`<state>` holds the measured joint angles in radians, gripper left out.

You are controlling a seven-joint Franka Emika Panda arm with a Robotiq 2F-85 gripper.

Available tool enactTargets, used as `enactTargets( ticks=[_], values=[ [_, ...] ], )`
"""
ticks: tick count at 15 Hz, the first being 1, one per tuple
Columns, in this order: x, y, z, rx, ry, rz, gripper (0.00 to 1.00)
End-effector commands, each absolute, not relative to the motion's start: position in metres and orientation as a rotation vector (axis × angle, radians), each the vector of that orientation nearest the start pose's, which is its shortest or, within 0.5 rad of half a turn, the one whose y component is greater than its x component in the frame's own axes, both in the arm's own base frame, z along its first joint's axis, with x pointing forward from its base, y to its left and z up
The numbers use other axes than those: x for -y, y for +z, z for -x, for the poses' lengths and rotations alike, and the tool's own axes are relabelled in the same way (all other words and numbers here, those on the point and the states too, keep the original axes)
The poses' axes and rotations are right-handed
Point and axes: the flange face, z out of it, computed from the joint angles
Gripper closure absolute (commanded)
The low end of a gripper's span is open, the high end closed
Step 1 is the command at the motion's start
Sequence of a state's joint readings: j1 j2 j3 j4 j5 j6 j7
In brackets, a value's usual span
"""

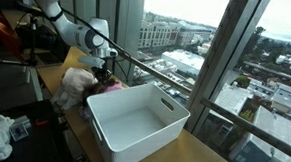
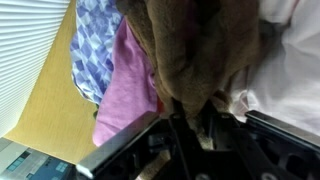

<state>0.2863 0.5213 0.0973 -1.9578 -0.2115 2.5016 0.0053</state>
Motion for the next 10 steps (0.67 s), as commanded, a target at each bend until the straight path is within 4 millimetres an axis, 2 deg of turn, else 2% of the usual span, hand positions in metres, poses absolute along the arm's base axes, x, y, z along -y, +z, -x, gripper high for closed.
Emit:
enactTargets(
  ticks=[1, 5, 7, 10],
  values=[
    [-0.212, 0.215, -0.579, 0.817, -0.087, 3.128, 1.00],
    [-0.197, 0.233, -0.583, 0.769, -0.100, 3.135, 0.98],
    [-0.187, 0.266, -0.585, 0.729, -0.128, 3.130, 0.98],
    [-0.158, 0.329, -0.594, 0.634, -0.198, 3.133, 0.98]
  ],
)
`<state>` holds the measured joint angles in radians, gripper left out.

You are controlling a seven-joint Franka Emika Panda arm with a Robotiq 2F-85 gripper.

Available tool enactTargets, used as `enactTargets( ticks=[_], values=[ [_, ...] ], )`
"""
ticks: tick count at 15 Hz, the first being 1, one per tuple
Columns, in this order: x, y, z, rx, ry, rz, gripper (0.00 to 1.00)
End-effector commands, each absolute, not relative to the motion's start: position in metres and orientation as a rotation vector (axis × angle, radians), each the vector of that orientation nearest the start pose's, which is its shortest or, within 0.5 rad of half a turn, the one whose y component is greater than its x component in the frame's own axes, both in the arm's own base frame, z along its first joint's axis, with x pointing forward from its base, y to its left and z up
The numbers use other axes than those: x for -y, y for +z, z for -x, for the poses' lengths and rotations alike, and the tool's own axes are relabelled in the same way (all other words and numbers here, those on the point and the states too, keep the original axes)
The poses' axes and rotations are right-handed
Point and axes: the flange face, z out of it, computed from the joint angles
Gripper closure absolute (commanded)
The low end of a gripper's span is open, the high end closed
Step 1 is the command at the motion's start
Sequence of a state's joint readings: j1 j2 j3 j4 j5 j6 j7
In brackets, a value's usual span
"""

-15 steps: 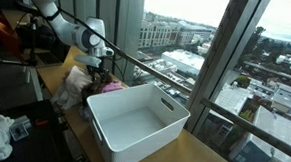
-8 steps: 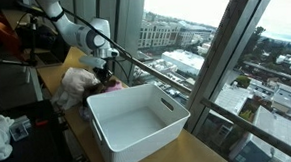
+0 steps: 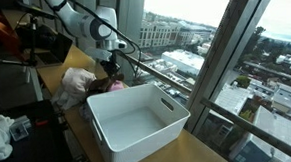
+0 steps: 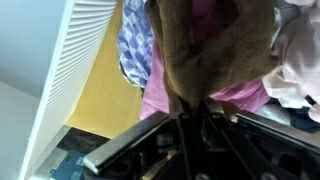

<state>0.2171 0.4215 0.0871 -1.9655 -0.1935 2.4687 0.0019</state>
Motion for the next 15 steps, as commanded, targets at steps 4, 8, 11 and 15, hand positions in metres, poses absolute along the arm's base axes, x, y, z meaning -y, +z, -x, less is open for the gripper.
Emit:
enactTargets(
  ticks=[4, 8, 11, 15],
  values=[
    [-0.082, 0.406, -0.618, 0.426, -0.295, 3.157, 0.98],
    [0.011, 0.426, -0.644, 0.222, -0.324, 3.203, 0.98],
    [0.045, 0.390, -0.651, 0.135, -0.273, 3.241, 0.98],
    [0.042, 0.340, -0.649, 0.139, -0.145, 3.254, 0.59]
  ],
)
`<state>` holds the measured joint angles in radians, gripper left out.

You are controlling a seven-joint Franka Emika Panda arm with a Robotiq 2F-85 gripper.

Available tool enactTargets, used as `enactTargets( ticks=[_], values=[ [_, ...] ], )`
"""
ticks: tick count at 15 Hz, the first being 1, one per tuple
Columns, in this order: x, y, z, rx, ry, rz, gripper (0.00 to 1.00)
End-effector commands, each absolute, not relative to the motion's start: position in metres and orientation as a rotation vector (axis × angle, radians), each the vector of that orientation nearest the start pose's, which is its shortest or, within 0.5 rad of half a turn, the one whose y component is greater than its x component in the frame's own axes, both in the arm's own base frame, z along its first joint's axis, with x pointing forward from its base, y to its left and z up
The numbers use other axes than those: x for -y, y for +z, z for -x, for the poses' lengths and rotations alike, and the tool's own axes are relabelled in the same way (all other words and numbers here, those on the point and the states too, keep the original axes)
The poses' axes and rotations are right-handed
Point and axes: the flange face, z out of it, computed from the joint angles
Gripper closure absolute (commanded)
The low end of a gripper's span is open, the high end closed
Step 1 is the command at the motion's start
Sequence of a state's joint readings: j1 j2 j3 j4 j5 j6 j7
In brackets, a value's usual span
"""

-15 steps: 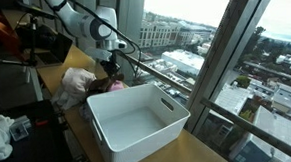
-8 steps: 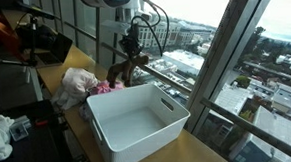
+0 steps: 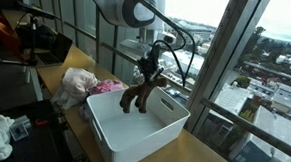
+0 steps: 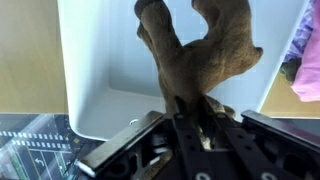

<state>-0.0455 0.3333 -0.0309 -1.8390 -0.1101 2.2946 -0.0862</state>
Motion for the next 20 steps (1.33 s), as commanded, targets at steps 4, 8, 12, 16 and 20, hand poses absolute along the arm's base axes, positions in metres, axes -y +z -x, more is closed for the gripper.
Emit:
enactTargets(
  ticks=[4, 8, 12, 16, 20],
  values=[
    [0.019, 0.350, -0.647, 0.173, -0.141, 3.227, 0.30],
    [-0.035, 0.379, -0.634, 0.313, -0.234, 3.197, 0.01],
    [-0.095, 0.383, -0.617, 0.478, -0.256, 3.160, 0.00],
    [-0.134, 0.358, -0.602, 0.585, -0.223, 3.135, 0.00],
    [-0.162, 0.319, -0.584, 0.666, -0.177, 3.115, 0.00]
  ],
)
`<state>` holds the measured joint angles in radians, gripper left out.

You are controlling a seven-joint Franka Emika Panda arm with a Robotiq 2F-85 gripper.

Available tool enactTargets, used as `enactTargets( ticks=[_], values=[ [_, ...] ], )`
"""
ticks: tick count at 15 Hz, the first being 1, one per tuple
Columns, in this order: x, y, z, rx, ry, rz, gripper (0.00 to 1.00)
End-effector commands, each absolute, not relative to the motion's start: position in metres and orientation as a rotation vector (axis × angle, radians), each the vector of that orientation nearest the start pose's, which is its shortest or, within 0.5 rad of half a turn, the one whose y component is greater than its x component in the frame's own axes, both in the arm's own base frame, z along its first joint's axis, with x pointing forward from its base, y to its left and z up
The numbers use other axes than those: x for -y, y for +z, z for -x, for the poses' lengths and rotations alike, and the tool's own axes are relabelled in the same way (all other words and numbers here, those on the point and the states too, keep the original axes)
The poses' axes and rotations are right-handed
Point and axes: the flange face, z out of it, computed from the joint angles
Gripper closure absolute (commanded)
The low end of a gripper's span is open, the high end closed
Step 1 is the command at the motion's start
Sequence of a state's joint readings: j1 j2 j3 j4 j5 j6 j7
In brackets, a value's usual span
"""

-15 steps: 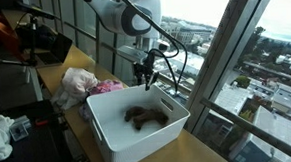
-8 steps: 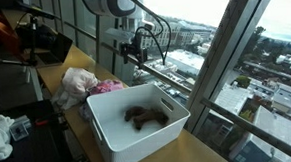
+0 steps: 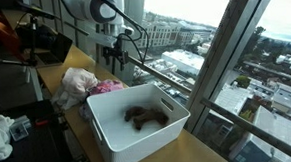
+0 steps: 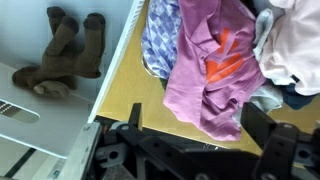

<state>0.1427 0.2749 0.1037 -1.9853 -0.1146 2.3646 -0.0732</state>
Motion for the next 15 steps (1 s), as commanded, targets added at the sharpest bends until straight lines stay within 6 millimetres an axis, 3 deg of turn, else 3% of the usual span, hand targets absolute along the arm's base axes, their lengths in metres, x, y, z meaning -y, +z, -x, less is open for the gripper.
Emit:
enactTargets(
  ticks=[1, 6, 10, 15],
  values=[
    [-0.169, 0.310, -0.580, 0.682, -0.168, 3.109, 0.00],
    [-0.196, 0.255, -0.569, 0.750, -0.098, 3.103, 0.00],
    [-0.191, 0.186, -0.575, 0.803, -0.091, 3.163, 0.00],
    [-0.187, 0.113, -0.574, 0.811, 0.067, 3.196, 0.02]
  ],
)
